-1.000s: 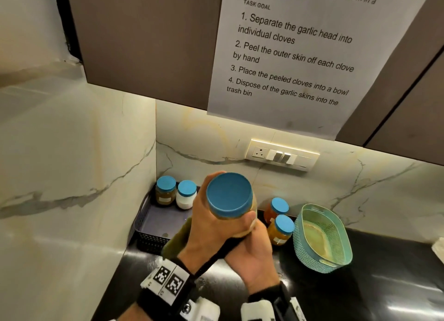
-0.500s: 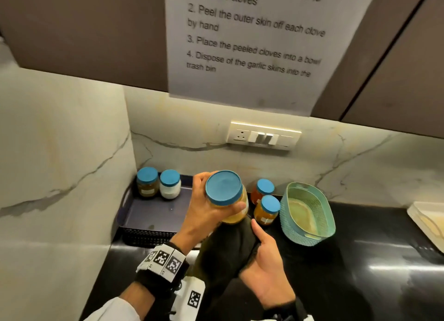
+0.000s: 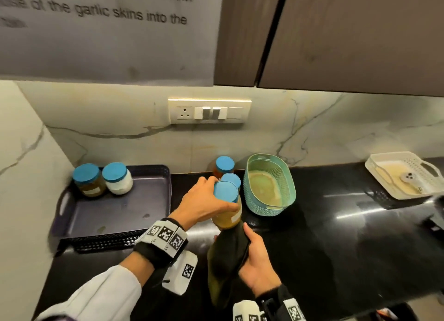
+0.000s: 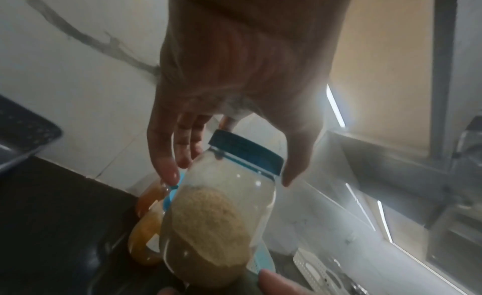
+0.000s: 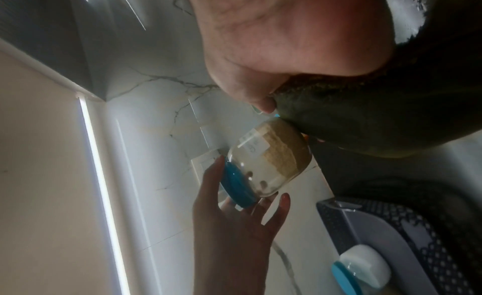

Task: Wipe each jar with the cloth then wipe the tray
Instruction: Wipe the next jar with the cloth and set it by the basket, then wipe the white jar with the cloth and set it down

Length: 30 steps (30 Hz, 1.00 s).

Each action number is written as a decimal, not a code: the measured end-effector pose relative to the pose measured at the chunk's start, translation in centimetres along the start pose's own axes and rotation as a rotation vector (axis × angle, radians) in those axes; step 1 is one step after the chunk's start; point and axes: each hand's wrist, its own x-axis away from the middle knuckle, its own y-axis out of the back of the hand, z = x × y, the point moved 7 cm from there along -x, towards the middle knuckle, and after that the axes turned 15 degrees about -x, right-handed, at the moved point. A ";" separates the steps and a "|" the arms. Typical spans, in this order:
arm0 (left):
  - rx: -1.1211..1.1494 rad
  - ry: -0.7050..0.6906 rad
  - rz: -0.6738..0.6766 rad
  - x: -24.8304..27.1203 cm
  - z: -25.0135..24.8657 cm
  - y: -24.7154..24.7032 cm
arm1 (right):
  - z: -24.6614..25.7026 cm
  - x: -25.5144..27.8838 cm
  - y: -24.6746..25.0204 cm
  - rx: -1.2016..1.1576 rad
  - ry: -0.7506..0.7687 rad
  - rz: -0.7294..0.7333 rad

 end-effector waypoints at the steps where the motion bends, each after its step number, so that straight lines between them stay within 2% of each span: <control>1: -0.012 0.019 -0.003 -1.0 -0.4 -0.8 | 0.5 -0.7 0.6 -0.010 -0.010 -0.015; 5: -0.003 0.073 -0.052 -4.2 -0.7 -3.2 | 2.4 -2.9 2.1 -0.014 0.007 -0.068; 10: -0.139 0.063 -0.057 -7.1 -1.5 -6.5 | 5.8 -4.2 5.1 -0.056 0.038 -0.162; 17: -0.249 0.022 -0.036 -9.4 -1.4 -11.5 | 10.7 -3.9 7.4 -0.113 0.075 -0.141; 24: -0.291 -0.051 -0.073 -9.6 -2.1 -12.9 | 12.5 -4.2 6.7 -0.102 0.095 -0.107; 30: -0.149 -0.060 -0.218 -7.4 -0.7 -11.7 | 11.7 -4.4 3.4 -0.080 0.053 -0.017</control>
